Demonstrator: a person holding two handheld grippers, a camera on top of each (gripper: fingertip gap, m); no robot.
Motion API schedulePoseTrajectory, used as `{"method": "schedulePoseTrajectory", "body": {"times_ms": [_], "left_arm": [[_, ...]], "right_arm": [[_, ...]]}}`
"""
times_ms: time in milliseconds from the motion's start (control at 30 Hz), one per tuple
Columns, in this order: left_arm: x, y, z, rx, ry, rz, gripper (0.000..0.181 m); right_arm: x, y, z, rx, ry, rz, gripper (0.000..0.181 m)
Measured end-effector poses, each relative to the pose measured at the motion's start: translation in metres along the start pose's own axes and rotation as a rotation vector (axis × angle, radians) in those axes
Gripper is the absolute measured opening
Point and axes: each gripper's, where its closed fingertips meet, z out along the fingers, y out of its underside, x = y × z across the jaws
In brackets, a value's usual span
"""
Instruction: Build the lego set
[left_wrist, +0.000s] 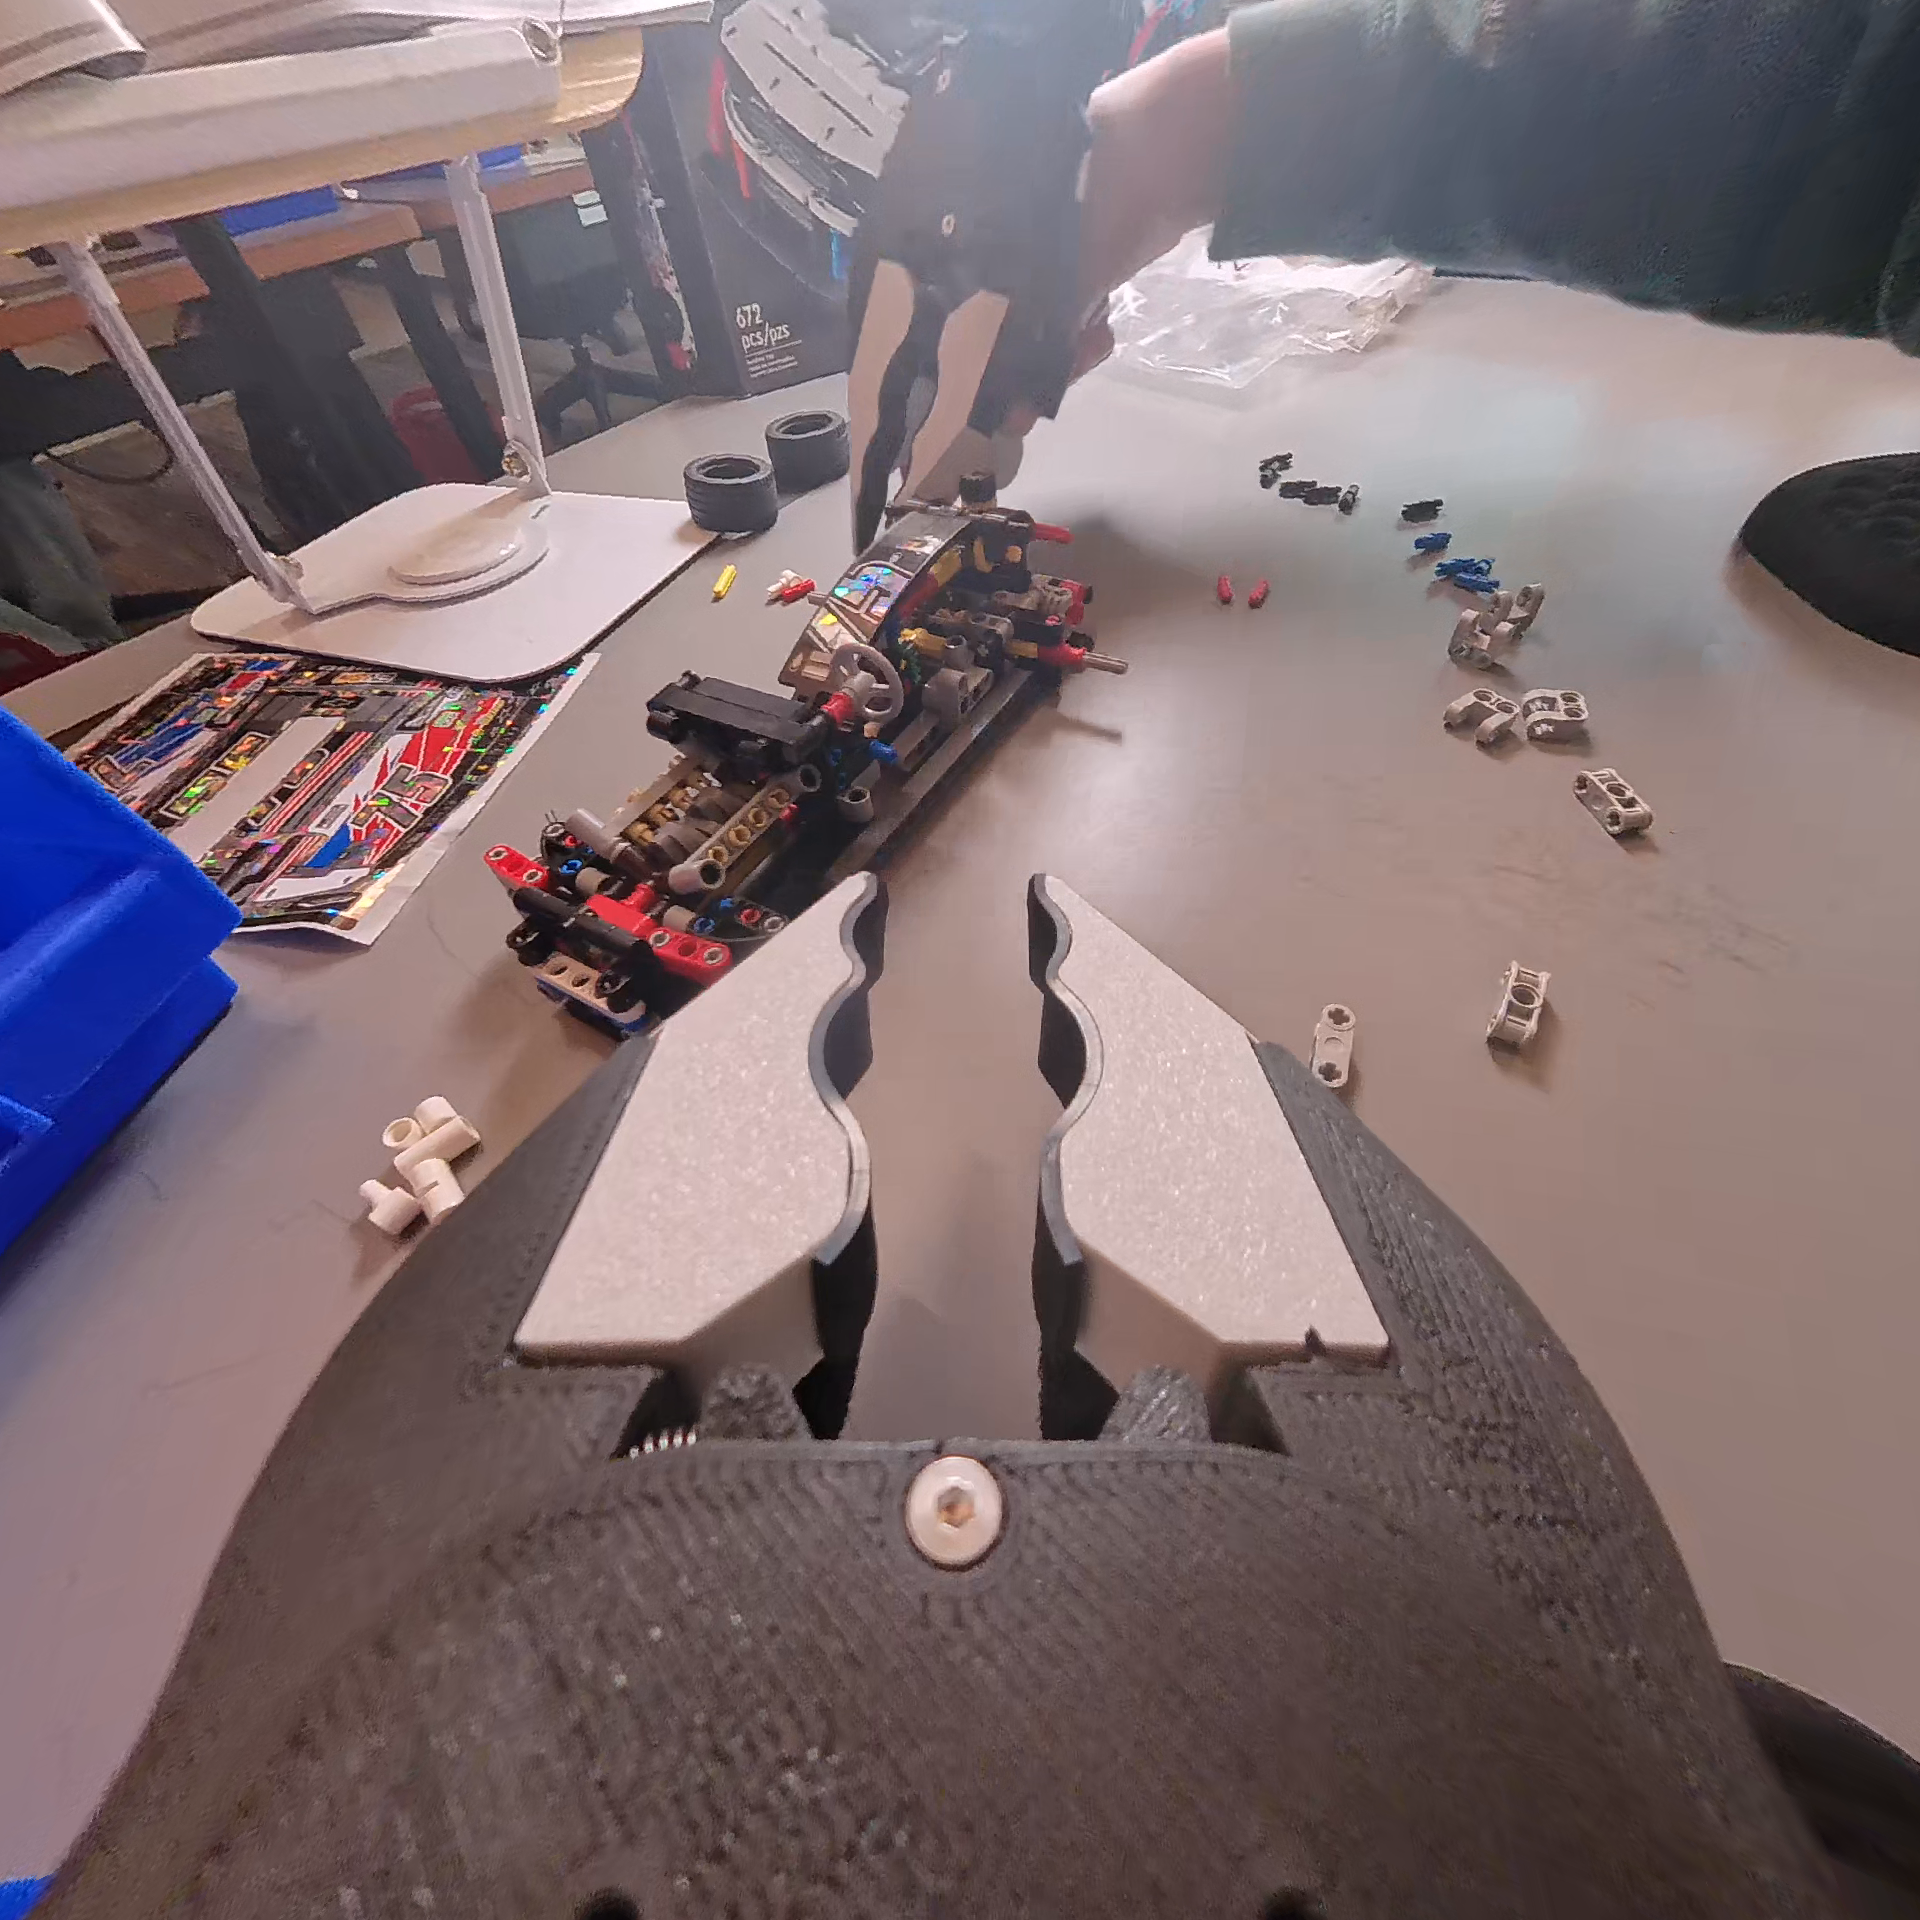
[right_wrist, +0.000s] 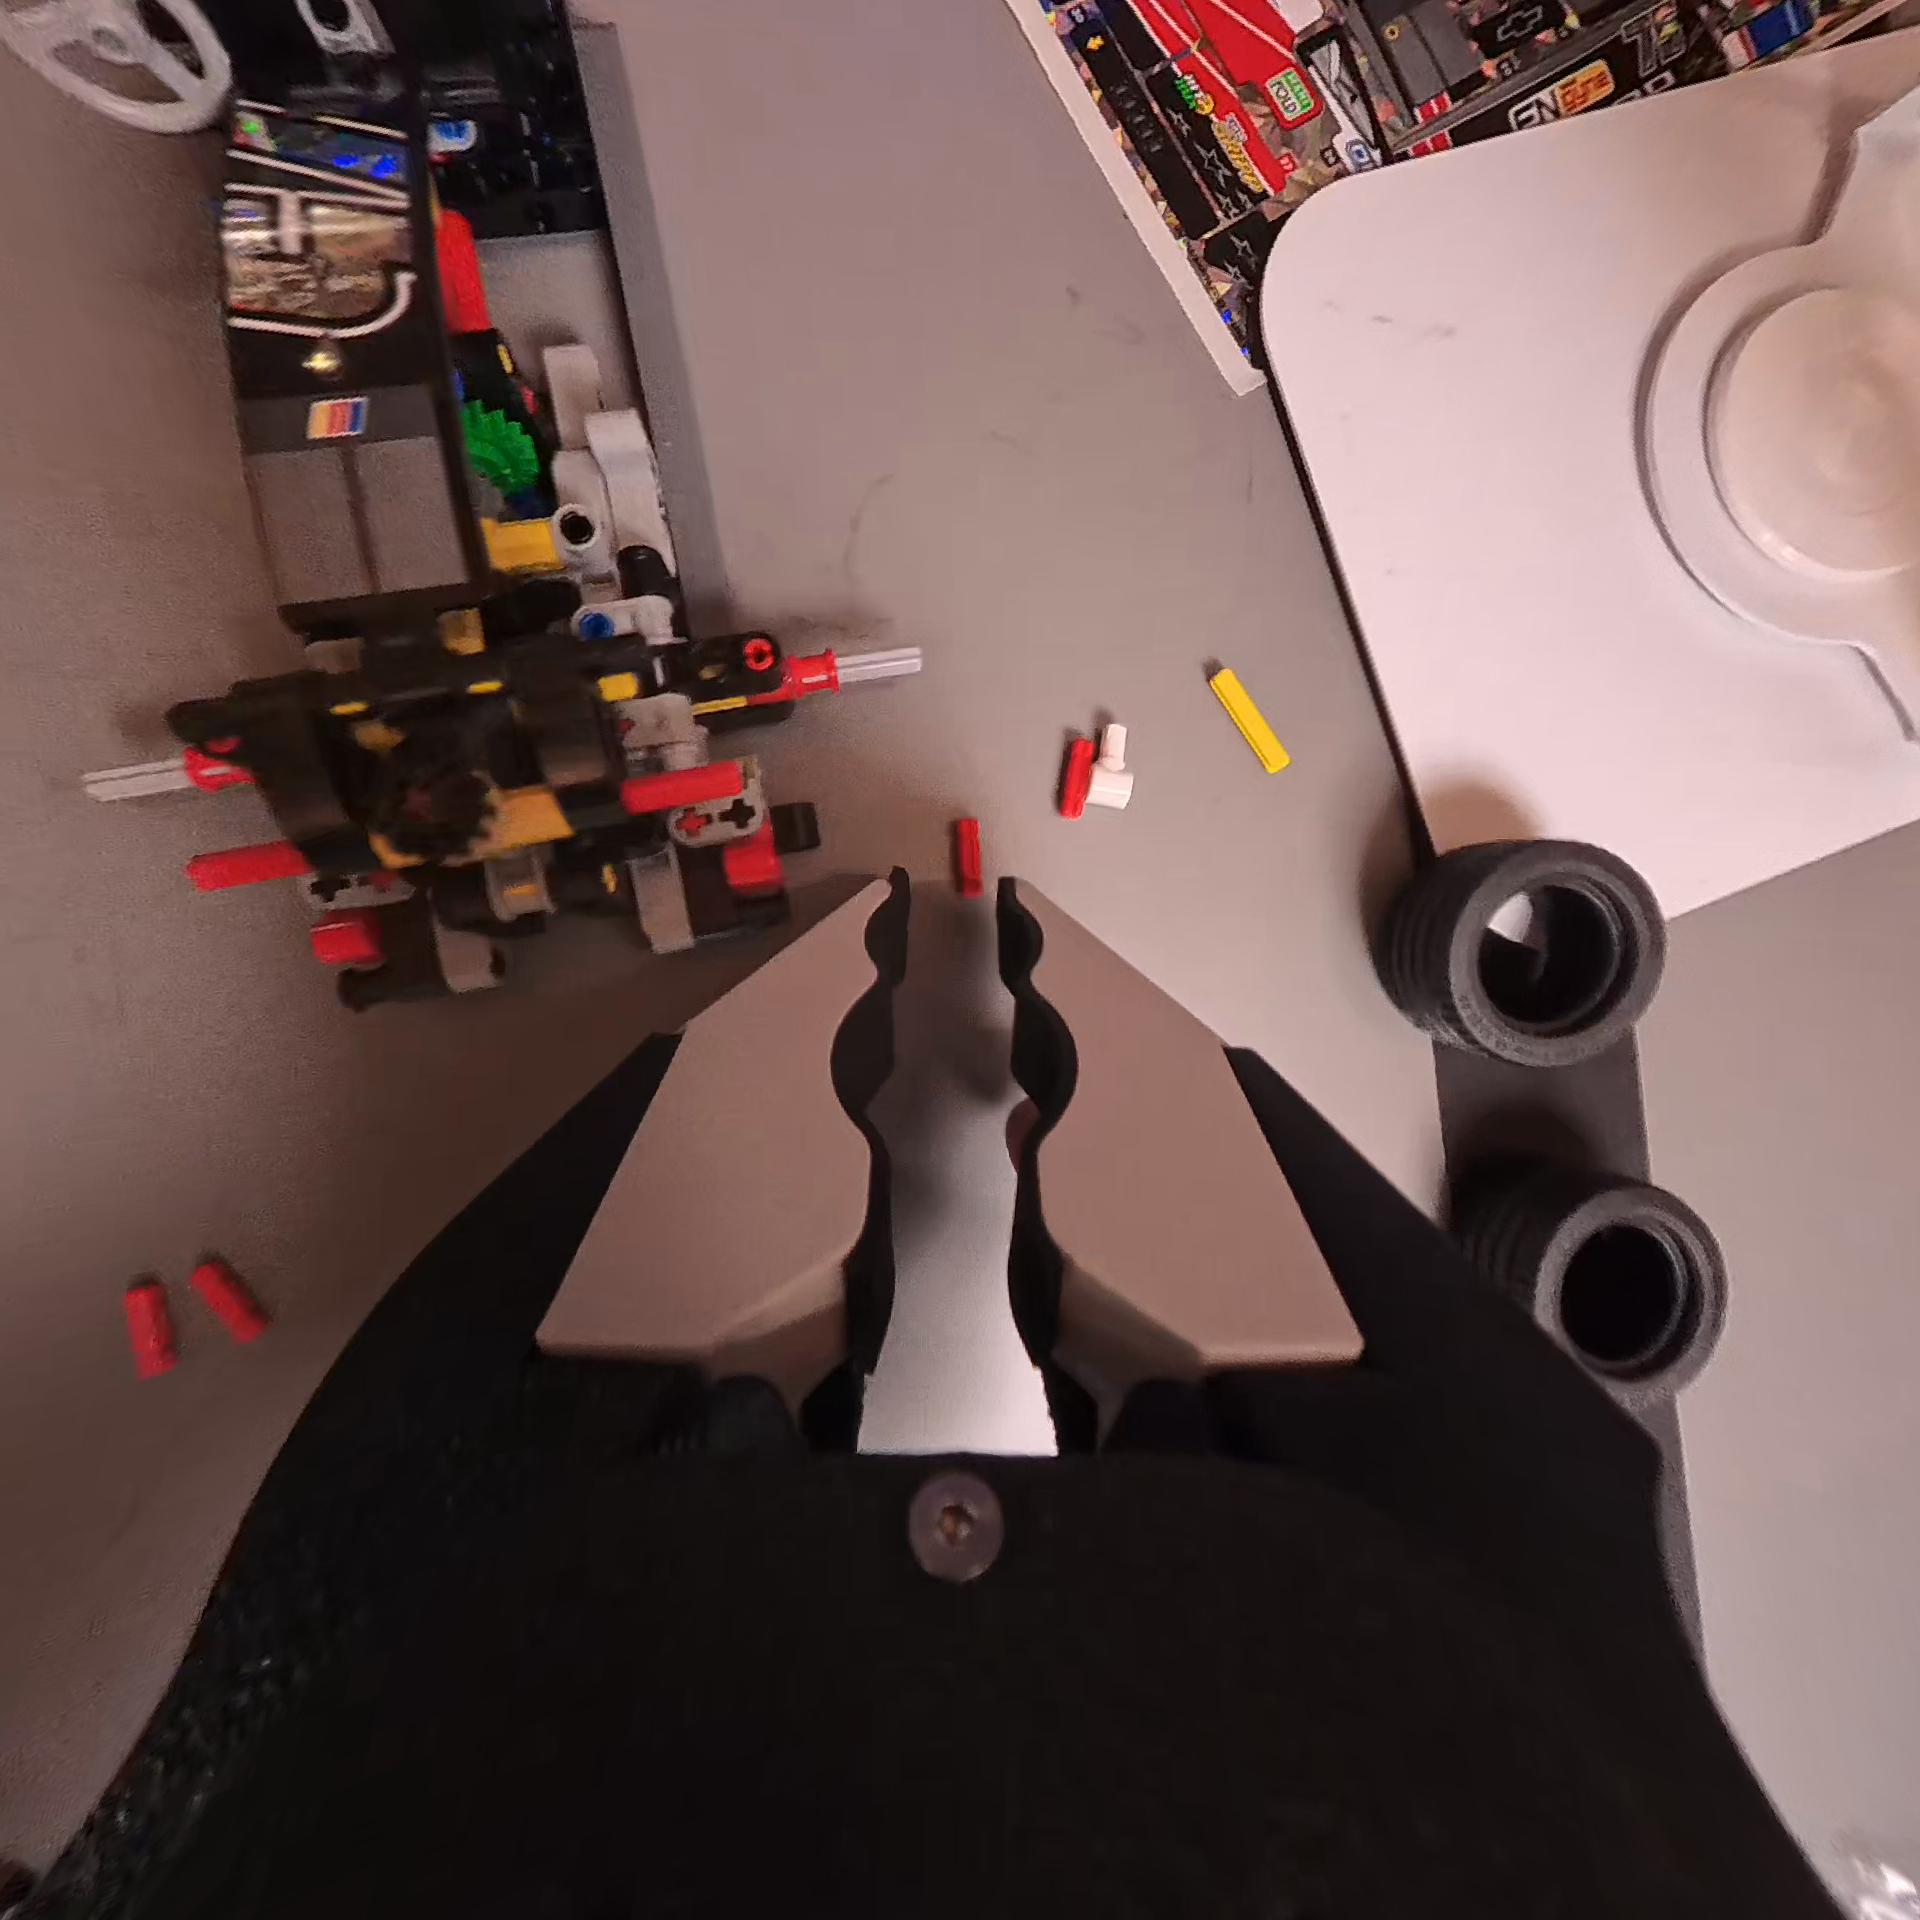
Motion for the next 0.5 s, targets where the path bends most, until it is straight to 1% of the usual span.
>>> {"method": "schedulePoseTrajectory", "body": {"times_ms": [33, 100, 200, 267, 367, 433, 500], "left_arm": [[-0.001, 0.000, 0.000, 0.002, 0.000, -0.005, 0.025], [-0.002, 0.000, 0.000, 0.005, 0.000, -0.011, 0.026], [-0.002, -0.001, -0.001, 0.007, 0.000, -0.009, 0.026], [-0.002, -0.002, -0.001, 0.011, -0.006, -0.006, 0.027], [-0.007, -0.003, -0.003, 0.015, -0.030, -0.024, 0.031], [-0.010, -0.005, -0.004, 0.020, -0.043, -0.051, 0.039], [-0.012, -0.004, -0.004, 0.015, -0.048, -0.082, 0.047]], "right_arm": [[0.002, 0.000, 0.004, -0.008, -0.007, 0.000, 0.013], [0.001, -0.003, 0.008, -0.002, -0.022, -0.003, 0.003], [-0.002, 0.000, 0.005, -0.011, -0.029, -0.009, 0.001], [-0.010, 0.006, -0.006, -0.011, -0.037, -0.005, 0.002], [-0.041, 0.020, -0.032, -0.024, -0.083, -0.009, 0.001], [-0.069, 0.032, -0.046, -0.036, -0.122, -0.020, 0.002], [-0.093, 0.042, -0.054, -0.052, -0.142, -0.036, 0.002]]}}
